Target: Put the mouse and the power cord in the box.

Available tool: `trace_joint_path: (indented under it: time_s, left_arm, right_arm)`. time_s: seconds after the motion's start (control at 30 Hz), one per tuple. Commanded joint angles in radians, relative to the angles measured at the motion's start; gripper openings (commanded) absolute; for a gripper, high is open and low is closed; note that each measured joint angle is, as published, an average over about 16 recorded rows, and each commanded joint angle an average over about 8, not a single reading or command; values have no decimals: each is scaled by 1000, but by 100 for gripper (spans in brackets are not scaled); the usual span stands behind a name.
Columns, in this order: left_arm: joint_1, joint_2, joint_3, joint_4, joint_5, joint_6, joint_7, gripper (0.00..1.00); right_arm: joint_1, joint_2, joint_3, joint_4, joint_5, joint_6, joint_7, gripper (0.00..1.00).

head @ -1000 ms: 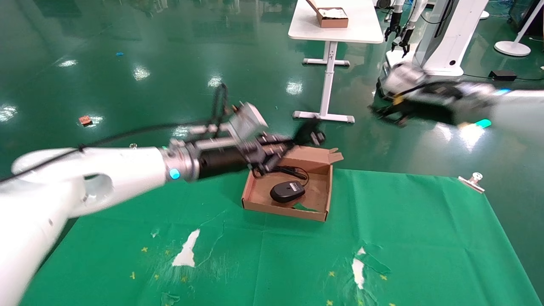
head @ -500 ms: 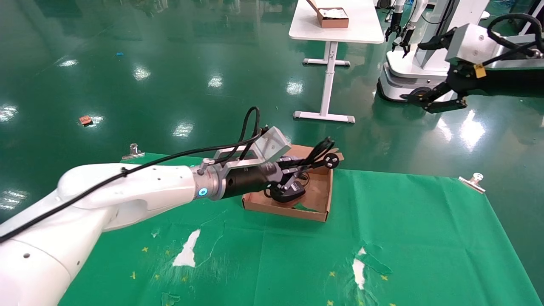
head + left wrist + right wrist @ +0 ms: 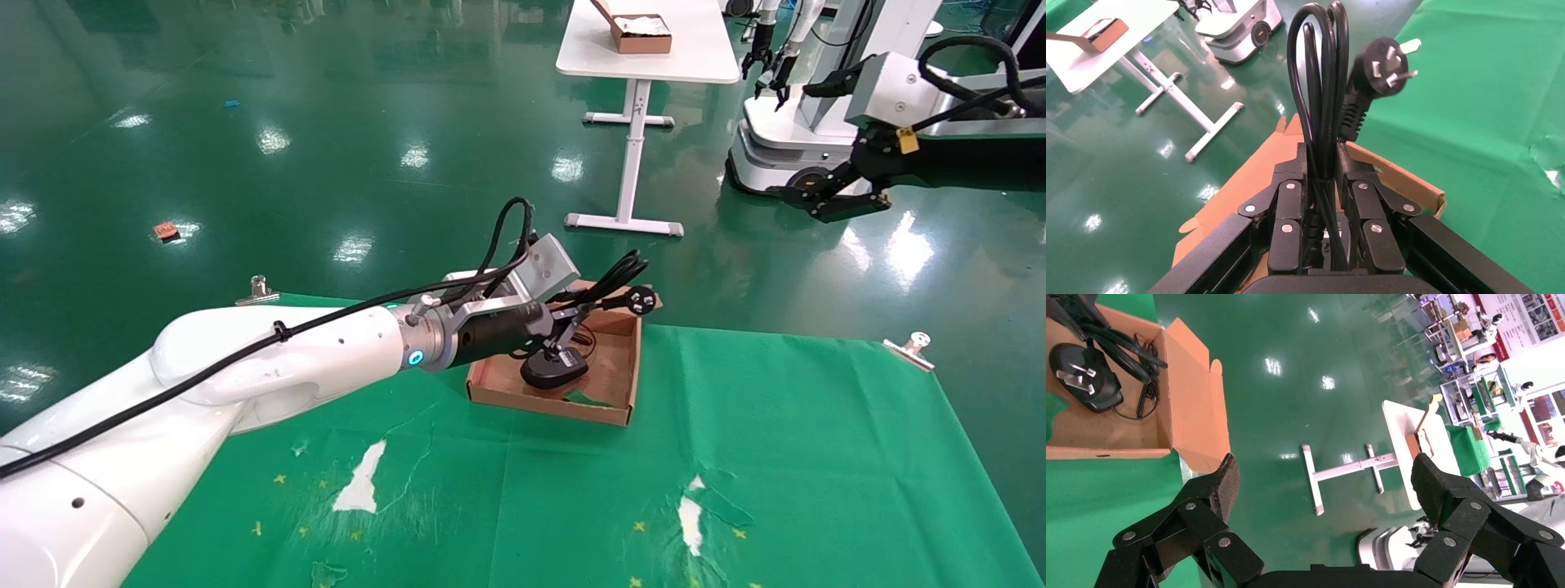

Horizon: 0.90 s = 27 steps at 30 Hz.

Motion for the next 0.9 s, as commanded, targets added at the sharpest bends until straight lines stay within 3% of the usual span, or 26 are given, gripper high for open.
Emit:
trace_joint_path:
  time_s: [0.03,0.37,0.9]
  left_arm:
    - [-1,0,-6,3,0,4,2,100]
    - [19,-30,-50,-16,-23,53,-1,100]
    - [155,-228,-208,-209,-169,271,-50,100]
  right_arm:
    - [-1,-1,0,0,0,3,0,100]
    - [-30,5,10,32,17,1,23,100]
    - [-283,97,106,340,183,-83,243,100]
